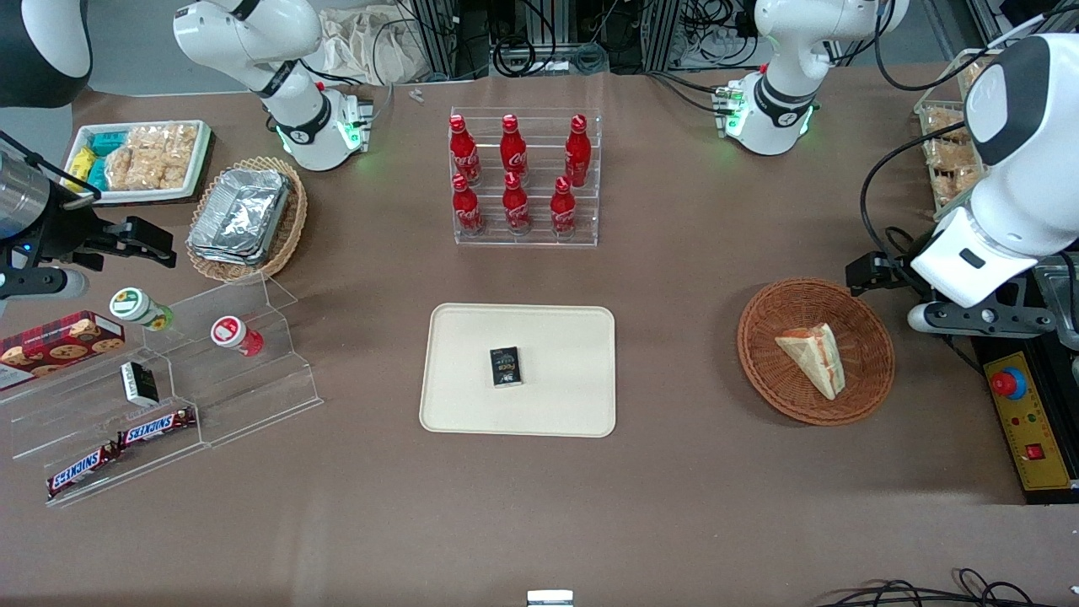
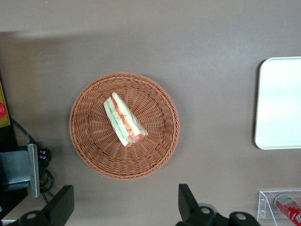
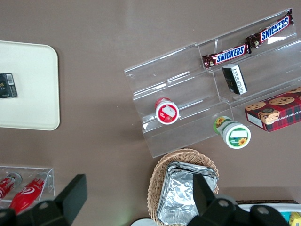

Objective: Place sandwich from basket to tray
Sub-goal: 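Move the left gripper over the wrapped sandwich in the wicker basket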

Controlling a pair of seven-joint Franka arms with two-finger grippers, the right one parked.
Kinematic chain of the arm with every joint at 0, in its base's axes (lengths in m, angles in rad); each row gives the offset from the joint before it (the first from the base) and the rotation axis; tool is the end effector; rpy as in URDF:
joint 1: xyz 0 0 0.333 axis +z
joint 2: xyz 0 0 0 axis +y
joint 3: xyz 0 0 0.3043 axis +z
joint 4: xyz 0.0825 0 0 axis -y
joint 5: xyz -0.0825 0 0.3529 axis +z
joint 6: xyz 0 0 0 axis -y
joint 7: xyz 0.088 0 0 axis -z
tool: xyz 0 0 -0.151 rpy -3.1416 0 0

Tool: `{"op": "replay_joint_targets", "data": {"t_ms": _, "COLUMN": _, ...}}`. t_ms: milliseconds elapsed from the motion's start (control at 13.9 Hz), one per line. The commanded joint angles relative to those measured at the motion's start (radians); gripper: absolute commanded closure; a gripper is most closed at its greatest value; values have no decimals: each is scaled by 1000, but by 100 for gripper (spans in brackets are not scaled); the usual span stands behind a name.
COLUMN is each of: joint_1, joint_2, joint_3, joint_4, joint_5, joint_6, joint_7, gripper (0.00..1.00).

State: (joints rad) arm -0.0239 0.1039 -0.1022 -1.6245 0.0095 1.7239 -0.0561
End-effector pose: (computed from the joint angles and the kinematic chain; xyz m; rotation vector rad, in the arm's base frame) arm 0.5583 -0.0674 0.5021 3.1388 -0.1114 -0.0064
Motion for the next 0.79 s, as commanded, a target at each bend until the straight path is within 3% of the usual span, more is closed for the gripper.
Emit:
{"op": "replay_joint_targets", "data": {"t_ms": 0, "joint_1": 9, "joint_2": 26, "joint_3": -13, "joint_4": 34, "joint_5": 4, "joint_6": -26, "joint_7": -56, "gripper": 0}}
{"op": "replay_joint_targets", "data": {"t_ms": 289, "joint_1": 9, "joint_2": 71, "joint_3": -13, "joint_4": 49, "joint_5": 4, "joint_6": -21, "joint_7": -82, "gripper": 0}}
{"op": "replay_joint_targets", "data": {"t_ms": 722, "joint_1": 22, "joint_2": 91, "joint_3": -10, "joint_4": -93, "joint_5": 4, "joint_6": 129, "joint_7": -413, "gripper": 0}}
